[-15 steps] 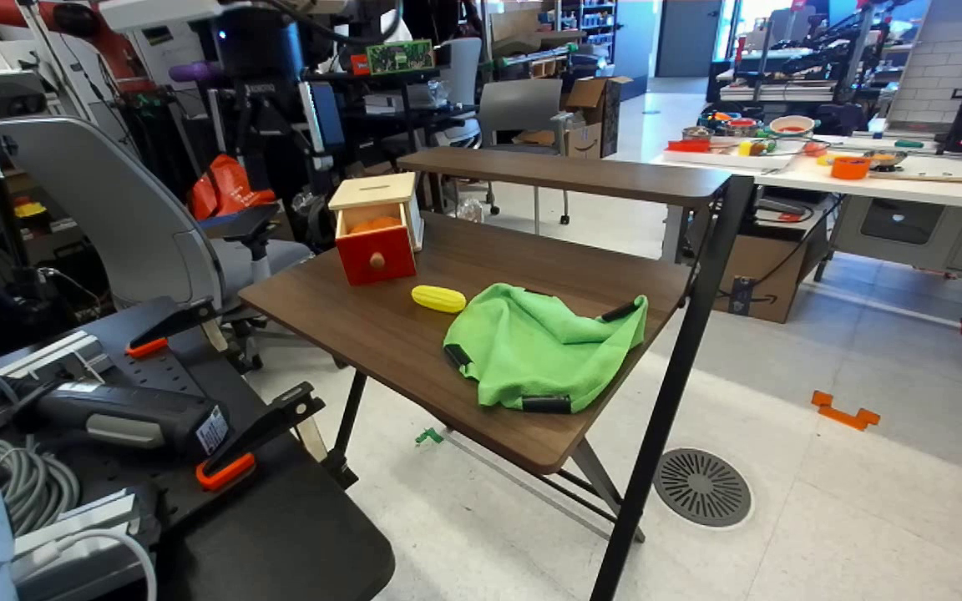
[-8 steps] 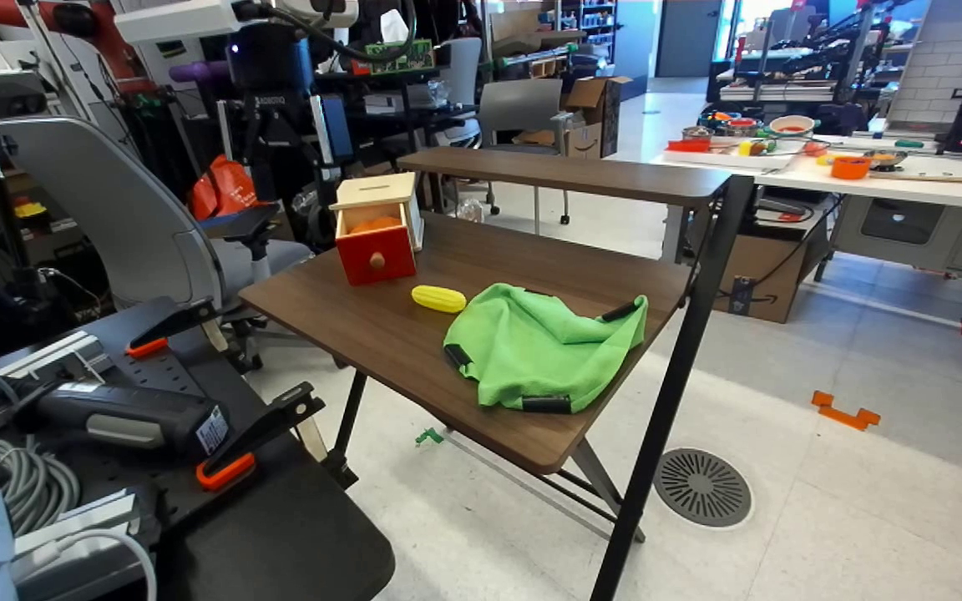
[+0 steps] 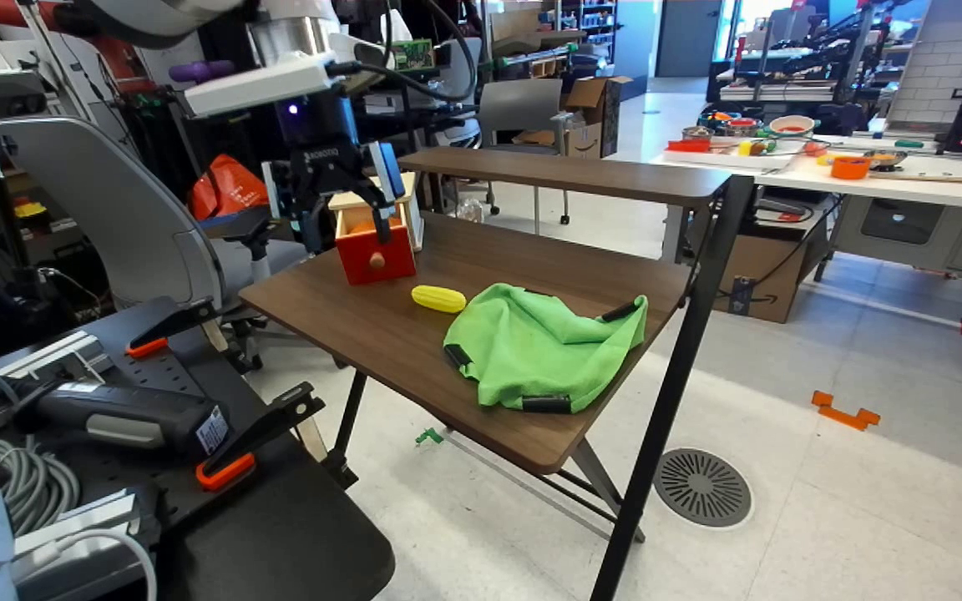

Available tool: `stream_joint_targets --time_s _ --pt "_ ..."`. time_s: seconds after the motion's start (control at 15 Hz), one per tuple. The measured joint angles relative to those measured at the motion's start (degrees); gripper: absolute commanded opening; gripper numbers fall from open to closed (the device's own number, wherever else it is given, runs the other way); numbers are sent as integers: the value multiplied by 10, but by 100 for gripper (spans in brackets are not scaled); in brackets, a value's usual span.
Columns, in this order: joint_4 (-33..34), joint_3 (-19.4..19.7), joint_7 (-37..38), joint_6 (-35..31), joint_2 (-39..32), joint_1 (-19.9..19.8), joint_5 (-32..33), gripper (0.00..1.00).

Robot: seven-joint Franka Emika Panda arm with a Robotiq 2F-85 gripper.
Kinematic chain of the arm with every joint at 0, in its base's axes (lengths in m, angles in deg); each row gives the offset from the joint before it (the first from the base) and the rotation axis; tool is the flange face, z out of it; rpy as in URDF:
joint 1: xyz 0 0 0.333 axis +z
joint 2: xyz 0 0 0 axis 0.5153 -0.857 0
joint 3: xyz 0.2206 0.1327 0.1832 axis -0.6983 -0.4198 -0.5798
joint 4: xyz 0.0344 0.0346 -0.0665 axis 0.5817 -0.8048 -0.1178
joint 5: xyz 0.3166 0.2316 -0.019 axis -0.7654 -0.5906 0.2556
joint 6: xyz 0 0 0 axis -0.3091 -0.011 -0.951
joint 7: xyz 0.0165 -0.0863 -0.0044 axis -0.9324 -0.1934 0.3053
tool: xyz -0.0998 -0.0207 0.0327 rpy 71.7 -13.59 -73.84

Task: Fold the green cloth

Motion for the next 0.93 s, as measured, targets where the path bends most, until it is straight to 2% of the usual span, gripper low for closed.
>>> stream_joint_targets --time_s 0.27,0.73,0.8,0.87,0.93 --pt "51 7 -70 -33 -97 -16 3 100" --pt "151 12 -140 -32 -223 -73 0 100" --pt "163 12 -144 -31 -233 -79 0 97" --pt "174 13 -148 -30 -243 -84 0 73" --pt "184 13 -151 -29 -251 -88 0 72"
